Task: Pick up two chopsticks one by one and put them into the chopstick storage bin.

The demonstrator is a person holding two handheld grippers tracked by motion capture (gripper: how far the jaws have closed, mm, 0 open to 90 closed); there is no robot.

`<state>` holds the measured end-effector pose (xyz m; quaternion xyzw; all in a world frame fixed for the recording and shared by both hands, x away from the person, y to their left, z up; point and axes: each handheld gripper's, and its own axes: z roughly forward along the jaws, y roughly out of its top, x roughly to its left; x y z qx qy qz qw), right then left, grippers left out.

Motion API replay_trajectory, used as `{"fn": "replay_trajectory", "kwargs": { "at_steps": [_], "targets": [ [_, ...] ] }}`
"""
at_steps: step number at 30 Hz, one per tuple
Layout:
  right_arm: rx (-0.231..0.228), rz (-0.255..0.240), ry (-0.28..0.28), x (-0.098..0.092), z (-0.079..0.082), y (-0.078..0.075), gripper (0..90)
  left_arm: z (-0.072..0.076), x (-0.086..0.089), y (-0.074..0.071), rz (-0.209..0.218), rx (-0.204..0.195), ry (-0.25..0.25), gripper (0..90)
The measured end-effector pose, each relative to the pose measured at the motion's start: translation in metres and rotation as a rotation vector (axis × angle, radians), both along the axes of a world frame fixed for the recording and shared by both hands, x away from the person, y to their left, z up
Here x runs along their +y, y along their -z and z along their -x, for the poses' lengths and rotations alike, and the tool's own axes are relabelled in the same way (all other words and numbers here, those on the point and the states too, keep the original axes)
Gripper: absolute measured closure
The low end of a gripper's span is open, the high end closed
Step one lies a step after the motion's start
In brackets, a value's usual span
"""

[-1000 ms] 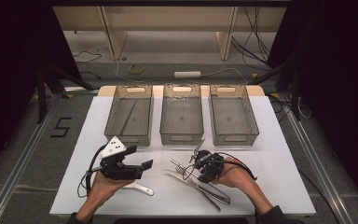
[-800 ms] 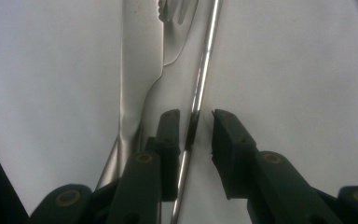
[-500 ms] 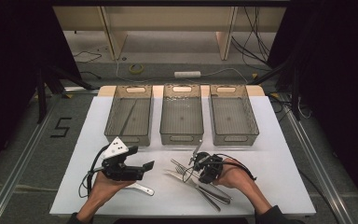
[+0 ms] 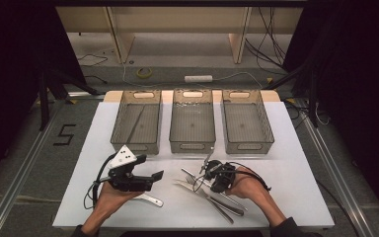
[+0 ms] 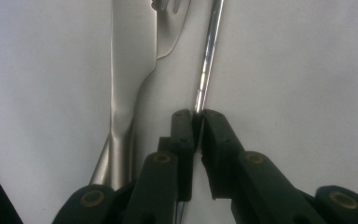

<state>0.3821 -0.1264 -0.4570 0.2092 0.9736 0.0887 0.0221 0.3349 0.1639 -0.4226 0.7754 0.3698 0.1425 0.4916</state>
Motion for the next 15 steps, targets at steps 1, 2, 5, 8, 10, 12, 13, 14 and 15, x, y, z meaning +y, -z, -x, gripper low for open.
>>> {"fn": "replay_trajectory", "kwargs": {
  "at_steps": [1, 2, 5, 8, 10, 12, 13, 14, 15],
  "targets": [
    [0.002, -0.001, 0.001, -0.0001, -0.0002, 0.0001, 83.5, 0.0000, -0.0002, 0.0000, 0.001, 0.001, 0.000, 15.9],
    [0.007, 0.004, 0.001, -0.0002, -0.0006, -0.0004, 83.6, 0.0000, -0.0003, 0.0000, 0.000, 0.001, 0.001, 15.9],
    [0.013, 0.004, 0.009, -0.0001, -0.0015, -0.0002, 84.2, 0.0001, -0.0004, 0.0001, -0.002, 0.000, 0.003, 15.9],
    [0.014, 0.011, 0.003, 0.0003, -0.0023, -0.0003, 84.7, 0.0002, -0.0007, 0.0000, -0.003, 0.000, 0.004, 15.9],
    [0.015, 0.002, 0.014, 0.0004, -0.0024, 0.0001, 85.3, 0.0002, -0.0007, 0.0000, -0.003, 0.000, 0.004, 15.9],
    [0.015, 0.004, 0.014, 0.0007, -0.0027, 0.0001, 85.9, 0.0002, -0.0008, 0.0000, -0.003, 0.000, 0.004, 15.9],
    [0.015, 0.009, 0.012, 0.0012, -0.0027, -0.0002, 86.2, 0.0003, -0.0010, 0.0000, -0.002, 0.001, 0.004, 15.9],
    [0.013, 0.018, 0.007, 0.0018, -0.0025, -0.0005, 86.2, 0.0003, -0.0011, 0.0001, -0.003, 0.002, 0.005, 15.9],
    [0.013, 0.020, 0.005, 0.0024, -0.0023, -0.0004, 86.3, 0.0003, -0.0012, 0.0001, -0.003, 0.002, 0.005, 15.9]
  ]
}}
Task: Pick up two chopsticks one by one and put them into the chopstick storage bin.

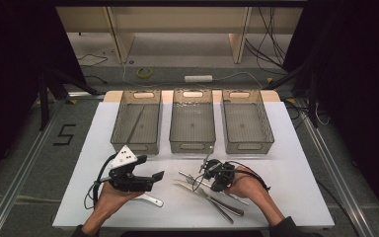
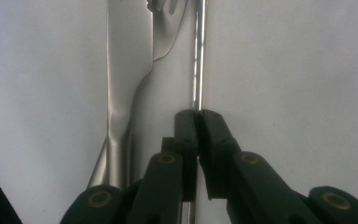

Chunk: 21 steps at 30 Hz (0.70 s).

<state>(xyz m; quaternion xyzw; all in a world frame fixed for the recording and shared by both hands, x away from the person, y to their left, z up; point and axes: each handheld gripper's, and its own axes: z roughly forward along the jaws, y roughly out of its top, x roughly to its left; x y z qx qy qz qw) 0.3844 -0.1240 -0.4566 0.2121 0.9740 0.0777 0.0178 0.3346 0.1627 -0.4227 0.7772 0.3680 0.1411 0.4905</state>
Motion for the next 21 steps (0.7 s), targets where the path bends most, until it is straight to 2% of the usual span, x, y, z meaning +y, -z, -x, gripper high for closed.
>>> {"fn": "replay_trajectory", "kwargs": {
  "at_steps": [5, 8, 9, 12, 21],
  "targets": [
    [-0.008, 0.006, -0.031, 0.000, 0.000, 0.000, 86.6, 0.000, 0.000, 0.000, -0.005, 0.000, 0.004, 15.9],
    [-0.040, 0.005, -0.019, 0.000, -0.001, -0.001, 86.7, 0.000, 0.000, 0.001, -0.003, 0.000, 0.003, 16.0],
    [-0.036, 0.010, -0.024, -0.001, -0.002, -0.002, 86.7, 0.000, 0.000, 0.001, -0.003, 0.001, 0.003, 15.9],
    [-0.041, -0.013, -0.033, -0.004, -0.002, -0.005, 86.8, 0.000, 0.000, 0.001, -0.003, 0.002, 0.004, 15.9],
    [-0.096, -0.056, -0.035, -0.009, 0.001, -0.028, 86.8, 0.000, -0.007, 0.002, -0.021, 0.007, 0.036, 16.0]
  ]
}}
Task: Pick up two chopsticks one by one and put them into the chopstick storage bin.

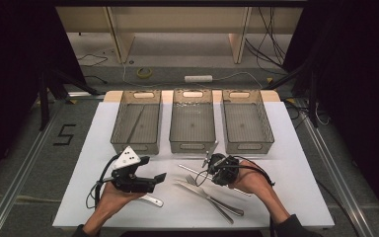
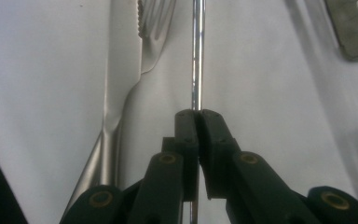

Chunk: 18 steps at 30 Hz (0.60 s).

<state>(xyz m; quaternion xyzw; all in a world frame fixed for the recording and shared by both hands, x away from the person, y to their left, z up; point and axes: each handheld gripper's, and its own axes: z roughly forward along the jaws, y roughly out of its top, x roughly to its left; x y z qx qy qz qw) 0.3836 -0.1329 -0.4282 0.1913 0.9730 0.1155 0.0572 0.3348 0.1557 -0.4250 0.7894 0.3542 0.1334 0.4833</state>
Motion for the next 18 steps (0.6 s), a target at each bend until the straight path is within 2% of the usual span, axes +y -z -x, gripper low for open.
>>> {"fn": "replay_trajectory", "kwargs": {
  "at_steps": [5, 11, 16, 18],
  "targets": [
    [-0.018, -0.013, -0.049, 0.005, 0.010, -0.014, 86.7, 0.000, -0.004, 0.001, -0.011, 0.008, 0.028, 16.0],
    [-0.036, -0.011, -0.117, 0.014, 0.021, -0.022, 86.7, 0.001, -0.013, 0.003, -0.039, 0.023, 0.079, 16.0],
    [-0.039, -0.011, -0.173, 0.023, 0.032, -0.026, 86.7, 0.003, -0.023, 0.005, -0.085, 0.027, 0.129, 16.0],
    [-0.039, -0.004, -0.189, 0.025, 0.035, -0.028, 86.7, 0.004, -0.027, 0.006, -0.119, 0.029, 0.150, 16.1]
  ]
}}
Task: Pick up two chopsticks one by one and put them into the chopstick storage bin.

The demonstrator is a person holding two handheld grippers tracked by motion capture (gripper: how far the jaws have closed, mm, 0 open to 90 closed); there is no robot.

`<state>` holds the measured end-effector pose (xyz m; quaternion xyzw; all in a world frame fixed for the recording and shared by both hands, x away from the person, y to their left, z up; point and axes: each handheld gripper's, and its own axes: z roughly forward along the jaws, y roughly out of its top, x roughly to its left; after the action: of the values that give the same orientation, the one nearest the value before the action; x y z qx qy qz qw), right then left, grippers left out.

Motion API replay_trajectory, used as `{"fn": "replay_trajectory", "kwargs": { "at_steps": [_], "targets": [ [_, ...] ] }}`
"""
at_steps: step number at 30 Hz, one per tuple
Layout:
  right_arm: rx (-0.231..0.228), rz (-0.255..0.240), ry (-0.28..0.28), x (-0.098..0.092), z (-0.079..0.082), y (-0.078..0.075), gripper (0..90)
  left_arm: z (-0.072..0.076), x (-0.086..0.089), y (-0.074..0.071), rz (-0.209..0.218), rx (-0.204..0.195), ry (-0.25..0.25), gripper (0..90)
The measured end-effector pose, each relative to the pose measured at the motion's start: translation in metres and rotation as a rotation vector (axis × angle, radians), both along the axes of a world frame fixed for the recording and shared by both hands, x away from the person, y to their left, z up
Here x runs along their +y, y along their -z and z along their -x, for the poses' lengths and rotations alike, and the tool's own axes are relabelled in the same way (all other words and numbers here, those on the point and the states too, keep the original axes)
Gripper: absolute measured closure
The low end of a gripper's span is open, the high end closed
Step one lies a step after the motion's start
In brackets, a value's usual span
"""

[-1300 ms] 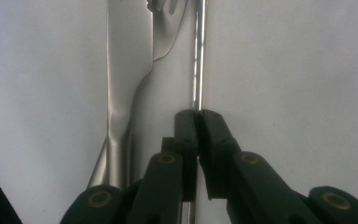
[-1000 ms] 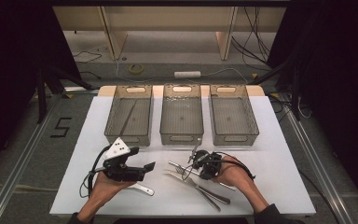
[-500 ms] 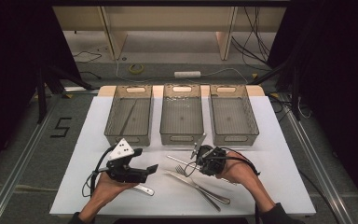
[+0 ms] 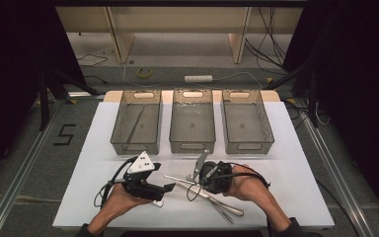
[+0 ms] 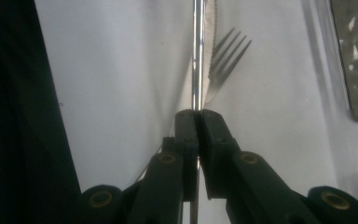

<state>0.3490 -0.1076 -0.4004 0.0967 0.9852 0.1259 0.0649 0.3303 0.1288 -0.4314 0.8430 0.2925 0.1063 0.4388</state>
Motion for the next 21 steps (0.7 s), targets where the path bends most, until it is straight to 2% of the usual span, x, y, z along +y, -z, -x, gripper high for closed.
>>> {"fn": "replay_trajectory", "kwargs": {
  "at_steps": [5, 10, 12, 16, 21],
  "targets": [
    [0.000, 0.007, -0.037, 0.005, 0.006, 0.000, 86.7, 0.005, -0.010, 0.002, -0.056, 0.003, 0.060, 17.2],
    [0.009, 0.009, -0.072, 0.012, 0.013, 0.000, 86.7, 0.011, -0.017, 0.006, -0.101, -0.001, 0.122, 22.1],
    [0.016, 0.003, -0.070, 0.013, 0.015, -0.001, 86.7, 0.013, -0.019, 0.007, -0.110, -0.005, 0.138, 24.6],
    [0.009, -0.001, -0.107, 0.013, 0.015, -0.002, 86.7, 0.016, -0.020, 0.006, -0.124, -0.019, 0.181, 31.8],
    [0.018, -0.003, -0.123, 0.015, 0.018, -0.001, 86.7, 0.019, -0.022, 0.007, -0.145, -0.023, 0.221, 40.2]
  ]
}}
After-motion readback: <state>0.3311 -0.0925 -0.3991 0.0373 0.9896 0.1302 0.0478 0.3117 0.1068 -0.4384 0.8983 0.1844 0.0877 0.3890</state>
